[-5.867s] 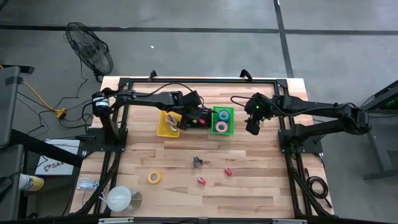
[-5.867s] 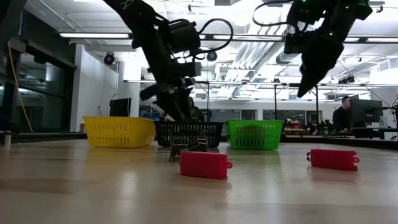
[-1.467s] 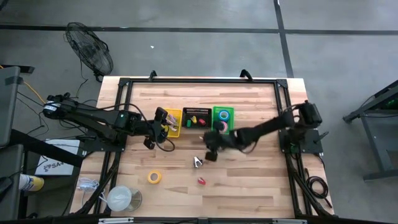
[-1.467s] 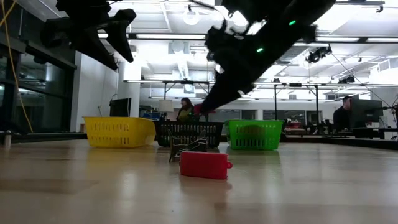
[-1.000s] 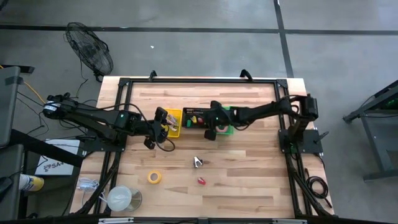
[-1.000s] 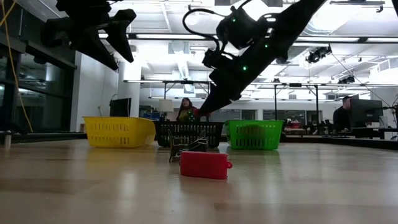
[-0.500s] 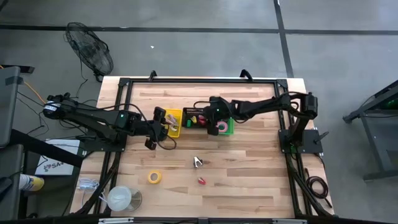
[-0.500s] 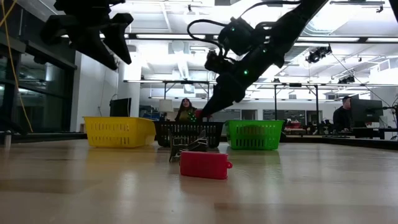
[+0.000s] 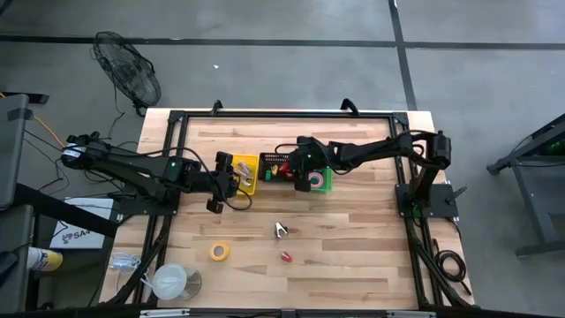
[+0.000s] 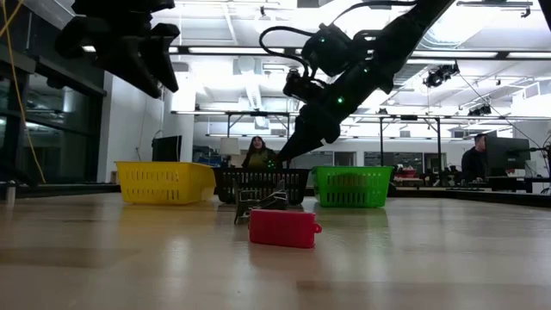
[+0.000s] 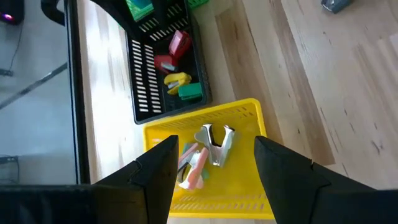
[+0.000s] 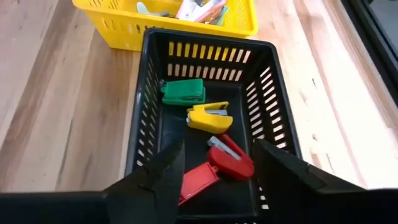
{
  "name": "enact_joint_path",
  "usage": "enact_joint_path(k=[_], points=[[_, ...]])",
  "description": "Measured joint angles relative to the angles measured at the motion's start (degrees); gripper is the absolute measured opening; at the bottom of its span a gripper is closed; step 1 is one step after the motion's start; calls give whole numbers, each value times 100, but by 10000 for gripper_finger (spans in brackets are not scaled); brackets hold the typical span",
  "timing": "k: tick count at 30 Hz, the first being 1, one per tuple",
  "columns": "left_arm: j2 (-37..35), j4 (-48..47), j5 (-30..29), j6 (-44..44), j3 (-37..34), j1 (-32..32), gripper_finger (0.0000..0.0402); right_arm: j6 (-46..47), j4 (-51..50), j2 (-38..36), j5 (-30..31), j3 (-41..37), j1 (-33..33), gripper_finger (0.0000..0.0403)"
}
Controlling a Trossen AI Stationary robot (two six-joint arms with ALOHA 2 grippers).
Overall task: Pick and place Stapler, Stapler remover, tape
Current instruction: Put the yellow tape into the green bin
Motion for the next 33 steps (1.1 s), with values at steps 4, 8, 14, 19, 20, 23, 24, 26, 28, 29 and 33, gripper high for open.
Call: enact_joint_path(k=[4, 8, 14, 19, 20, 23, 24, 26, 28, 29, 33], points=[[0, -151, 197, -219, -2, 2, 204, -111, -43, -103, 181, 0, 2, 194], [0, -337, 656, -634, -2, 2, 204, -246, -173, -407, 239, 1, 2, 196], [132, -714, 1377, -1307, -7, -23, 204, -251, -750, -1040, 240, 2, 5, 197], [569, -821, 1789, -1825, -7, -222, 204, -251, -1200, -1478, 234, 4, 7, 197], [692, -822, 1892, -1975, -7, -280, 204, -251, -1316, -1536, 234, 4, 10, 197], [1044, -836, 2153, -2450, -7, -498, 204, -251, -1610, -1663, 242, 4, 37, 197], [1155, -850, 2246, -2620, -7, -576, 204, -251, -1726, -1683, 258, 4, 52, 197], [1343, -930, 2427, -3018, -7, -744, 204, -246, -1803, -1691, 278, 2, 99, 197], [1505, -926, 2558, -3465, -7, -940, 204, -246, -1960, -1691, 275, 3, 164, 197], [1558, -956, 2581, -3666, -8, -1057, 204, -246, -2030, -1691, 276, 0, 198, 197], [1691, -821, 2584, -4496, -2, -1521, 204, -245, -2153, -1685, 276, 0, 353, 197]])
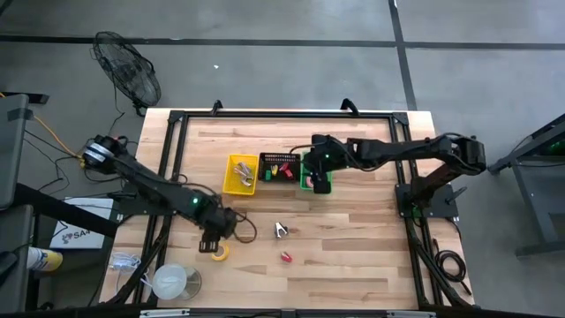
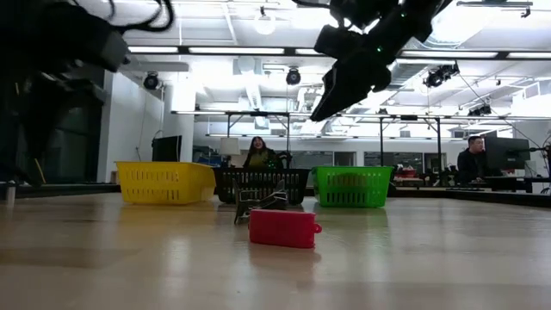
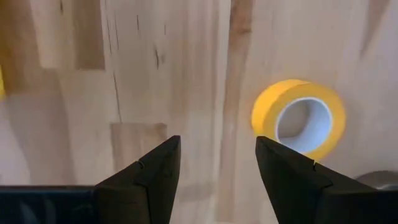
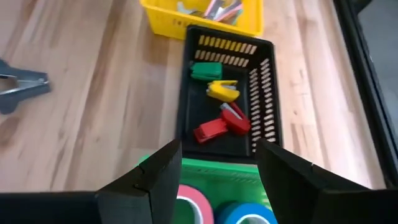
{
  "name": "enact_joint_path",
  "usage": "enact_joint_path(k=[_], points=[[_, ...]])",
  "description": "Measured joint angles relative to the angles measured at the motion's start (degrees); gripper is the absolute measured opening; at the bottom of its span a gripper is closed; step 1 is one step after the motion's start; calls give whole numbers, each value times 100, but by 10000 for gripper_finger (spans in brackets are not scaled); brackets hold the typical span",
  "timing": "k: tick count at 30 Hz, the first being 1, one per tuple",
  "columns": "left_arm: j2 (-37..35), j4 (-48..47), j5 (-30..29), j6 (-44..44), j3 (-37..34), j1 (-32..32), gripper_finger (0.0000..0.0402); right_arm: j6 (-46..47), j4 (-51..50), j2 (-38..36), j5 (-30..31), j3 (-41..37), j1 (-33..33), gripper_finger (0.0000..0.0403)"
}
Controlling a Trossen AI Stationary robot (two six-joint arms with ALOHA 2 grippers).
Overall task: Pick and place Stapler, Stapler remover, tape
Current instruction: Put the yellow tape into the green bin
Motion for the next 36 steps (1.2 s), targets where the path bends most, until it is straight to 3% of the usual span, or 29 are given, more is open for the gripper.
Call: enact_joint_path(k=[6, 10, 27, 31, 36], points=[[147, 228, -352, -1287, -2, -627, 204, -84, -162, 3, 7, 0, 203, 197], [376, 365, -301, -1768, 0, -879, 204, -118, -243, 5, 320, 0, 298, 197], [1127, 563, -159, -1791, 2, -879, 201, -74, -579, 7, 743, -2, 564, 197], [1151, 581, -168, -1655, -2, -879, 166, -73, -741, 8, 744, -2, 639, 197], [1151, 788, -210, -1205, 0, -880, 79, -70, -968, 9, 743, -2, 760, 197]])
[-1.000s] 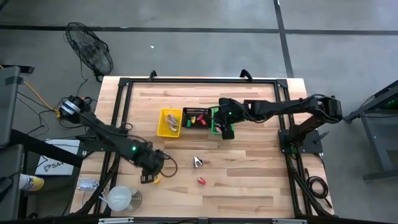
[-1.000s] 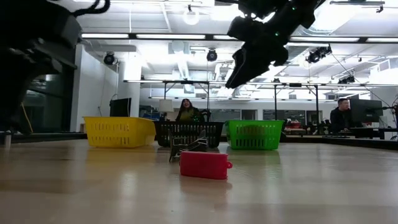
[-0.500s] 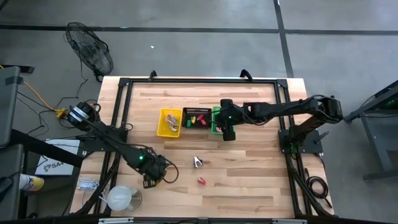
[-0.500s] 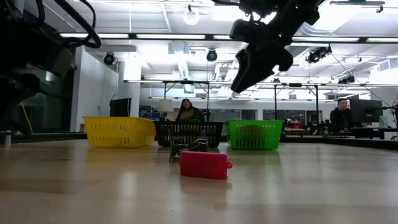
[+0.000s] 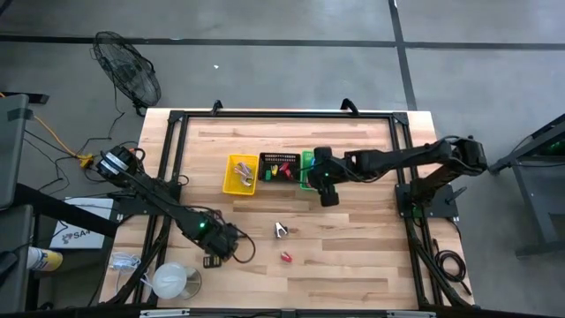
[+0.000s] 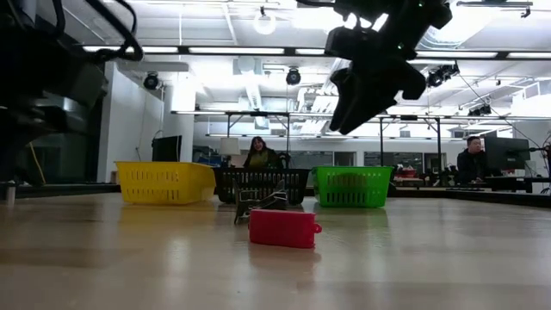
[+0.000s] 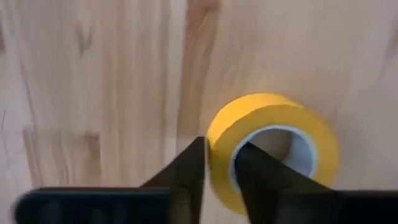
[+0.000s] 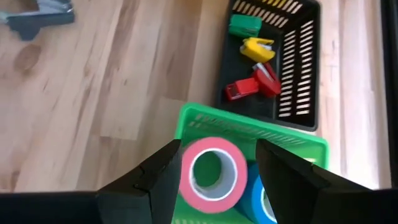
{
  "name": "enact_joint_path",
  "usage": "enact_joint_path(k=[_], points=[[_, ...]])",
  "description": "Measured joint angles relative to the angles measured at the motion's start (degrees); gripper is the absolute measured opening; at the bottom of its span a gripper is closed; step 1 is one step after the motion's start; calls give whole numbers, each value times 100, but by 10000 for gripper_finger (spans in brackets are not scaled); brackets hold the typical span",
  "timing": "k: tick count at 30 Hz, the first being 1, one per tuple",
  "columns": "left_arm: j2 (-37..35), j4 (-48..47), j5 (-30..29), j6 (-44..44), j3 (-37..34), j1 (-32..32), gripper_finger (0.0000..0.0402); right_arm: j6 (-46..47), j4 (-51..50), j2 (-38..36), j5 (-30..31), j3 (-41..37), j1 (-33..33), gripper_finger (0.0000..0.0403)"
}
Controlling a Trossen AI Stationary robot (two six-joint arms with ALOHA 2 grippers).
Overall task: Pick and place Stapler, Stapler remover, tape
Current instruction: Put the yellow tape into the green bin
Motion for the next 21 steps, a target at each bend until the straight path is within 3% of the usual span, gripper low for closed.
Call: enact_joint_path(k=[3, 11, 16, 21], points=[[0, 275, -140, 494, 0, 2, 30, -17, -57, 0, 0, 0, 89, 197], [-2, 482, -1541, 1678, 486, 185, 33, -495, -206, 0, -2, 0, 478, 197], [-4, 476, -2399, 2850, 958, 596, 33, -1576, -212, 0, 175, 0, 937, 197], [-7, 495, -2717, 3705, 1301, 1215, 33, -2995, -203, 2, 908, 0, 1470, 197]])
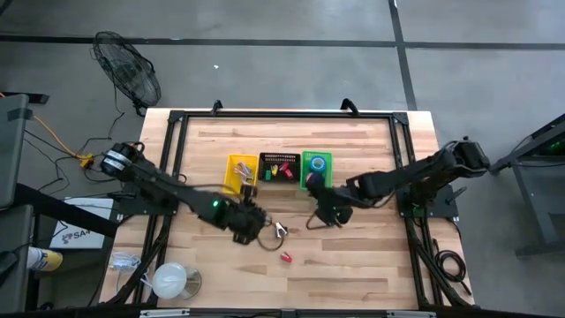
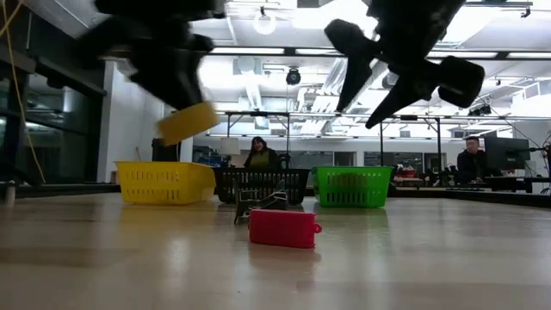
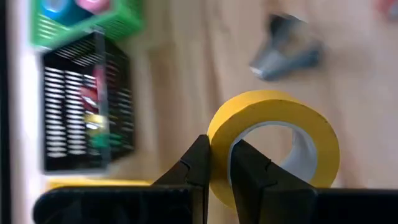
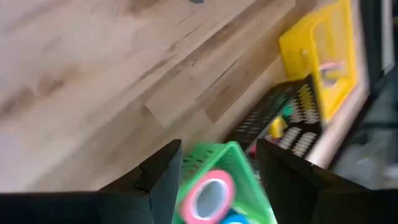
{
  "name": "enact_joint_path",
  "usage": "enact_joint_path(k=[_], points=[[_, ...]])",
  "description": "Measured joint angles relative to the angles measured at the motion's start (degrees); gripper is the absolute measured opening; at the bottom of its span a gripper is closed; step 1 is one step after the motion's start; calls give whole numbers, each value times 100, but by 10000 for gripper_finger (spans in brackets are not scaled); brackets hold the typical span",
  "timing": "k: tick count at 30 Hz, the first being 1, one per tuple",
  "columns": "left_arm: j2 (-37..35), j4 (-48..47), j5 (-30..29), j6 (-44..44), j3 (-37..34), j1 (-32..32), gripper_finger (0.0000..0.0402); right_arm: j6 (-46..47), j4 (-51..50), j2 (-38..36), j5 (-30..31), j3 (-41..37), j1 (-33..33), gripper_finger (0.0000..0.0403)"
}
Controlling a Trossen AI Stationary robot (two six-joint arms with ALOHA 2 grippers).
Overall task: Pick and place Stapler, Stapler remover, tape
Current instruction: Put the yellow tape into the green bin
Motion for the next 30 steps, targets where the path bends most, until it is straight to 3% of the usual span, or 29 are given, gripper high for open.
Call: enact_joint_path(k=[7, 14, 22, 30], points=[[0, 803, 142, 810, 343, 963, 33, -1460, 296, 0, 910, 0, 501, 197], [0, 1691, 1270, 1439, 395, 1645, 33, -2570, 876, 0, 1912, 0, 757, 197], [0, 1983, 1855, 1717, 395, 1874, 33, -3383, 1529, 0, 1299, 0, 629, 197], [0, 1992, 1872, 1745, 395, 1874, 33, -3681, 1997, 0, 482, 0, 305, 197]])
